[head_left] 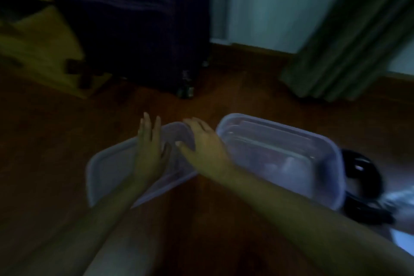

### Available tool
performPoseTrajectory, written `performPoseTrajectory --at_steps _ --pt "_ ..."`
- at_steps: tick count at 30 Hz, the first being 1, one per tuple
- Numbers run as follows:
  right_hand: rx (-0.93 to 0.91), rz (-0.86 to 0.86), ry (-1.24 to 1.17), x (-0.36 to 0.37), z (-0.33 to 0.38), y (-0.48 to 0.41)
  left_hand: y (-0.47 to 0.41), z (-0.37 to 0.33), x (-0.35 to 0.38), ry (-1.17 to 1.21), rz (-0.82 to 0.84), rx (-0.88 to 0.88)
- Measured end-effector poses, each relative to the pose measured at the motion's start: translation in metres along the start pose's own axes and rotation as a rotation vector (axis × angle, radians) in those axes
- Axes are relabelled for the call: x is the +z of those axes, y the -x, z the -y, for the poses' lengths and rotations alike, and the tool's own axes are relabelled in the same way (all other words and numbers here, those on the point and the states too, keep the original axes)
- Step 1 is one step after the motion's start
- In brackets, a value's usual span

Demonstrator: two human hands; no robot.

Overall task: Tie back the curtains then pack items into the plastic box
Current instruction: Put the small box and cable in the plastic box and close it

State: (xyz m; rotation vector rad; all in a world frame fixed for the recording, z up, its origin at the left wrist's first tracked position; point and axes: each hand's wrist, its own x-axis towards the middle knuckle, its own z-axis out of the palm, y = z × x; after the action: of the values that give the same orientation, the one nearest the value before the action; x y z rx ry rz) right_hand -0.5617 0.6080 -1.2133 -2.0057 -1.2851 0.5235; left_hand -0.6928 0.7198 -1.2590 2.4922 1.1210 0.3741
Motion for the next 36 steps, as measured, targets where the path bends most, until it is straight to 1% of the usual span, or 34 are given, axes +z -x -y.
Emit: performPoseTrajectory --at_steps 2,5,8,10,11,13,16,18,19,21,24,26,29,31,33,35,36 --pt "0.037 -0.168 -0.020 -0.050 -0.025 0.020 -0.027 -0.077 0.010 0.148 0.049 0.159" --pt "0.191 -0.359 0.049 -0.127 -0.079 0.075 -0.036 -0.192 0.045 0.271 0.179 0.396" --pt "0.359 -0.578 0.157 -0.189 -0.143 0.151 -0.006 -0.303 0.088 0.429 0.352 0.520" --pt "0.525 -0.729 0.228 -0.215 -0.177 0.206 0.034 -0.358 0.117 0.511 0.514 0.488" --pt "0.622 -0.770 0.241 -0.222 -0.191 0.233 0.058 -0.376 0.129 0.536 0.602 0.442" --pt "0.831 -0.778 0.208 -0.222 -0.210 0.282 0.101 -0.398 0.148 0.520 0.778 0.317" --pt "1.066 -0.725 0.036 -0.203 -0.223 0.335 0.148 -0.403 0.174 0.471 1.003 0.131" --pt "1.171 -0.720 -0.152 -0.188 -0.226 0.350 0.167 -0.398 0.189 0.467 1.094 0.040" --pt "1.215 -0.717 -0.228 -0.184 -0.228 0.353 0.173 -0.397 0.191 0.508 1.112 0.032" --pt "1.246 -0.699 -0.241 -0.182 -0.232 0.356 0.182 -0.394 0.196 0.581 1.099 0.037" --pt "1.194 -0.737 -0.133 -0.196 -0.229 0.347 0.176 -0.398 0.189 0.672 1.026 0.071" --pt "1.100 -0.817 -0.142 -0.212 -0.213 0.328 0.161 -0.402 0.171 0.716 0.933 0.137" --pt "0.865 -0.886 -0.228 -0.231 -0.179 0.287 0.122 -0.401 0.145 0.721 0.716 0.220" --pt "0.777 -0.881 -0.226 -0.234 -0.162 0.253 0.092 -0.394 0.123 0.754 0.580 0.246" --pt "0.710 -0.862 -0.229 -0.229 -0.149 0.217 0.058 -0.377 0.104 0.737 0.473 0.260" --pt "0.650 -0.786 -0.247 -0.216 -0.138 0.184 0.026 -0.349 0.091 0.670 0.397 0.253" --pt "0.629 -0.726 -0.267 -0.206 -0.135 0.170 0.013 -0.333 0.086 0.642 0.389 0.219"
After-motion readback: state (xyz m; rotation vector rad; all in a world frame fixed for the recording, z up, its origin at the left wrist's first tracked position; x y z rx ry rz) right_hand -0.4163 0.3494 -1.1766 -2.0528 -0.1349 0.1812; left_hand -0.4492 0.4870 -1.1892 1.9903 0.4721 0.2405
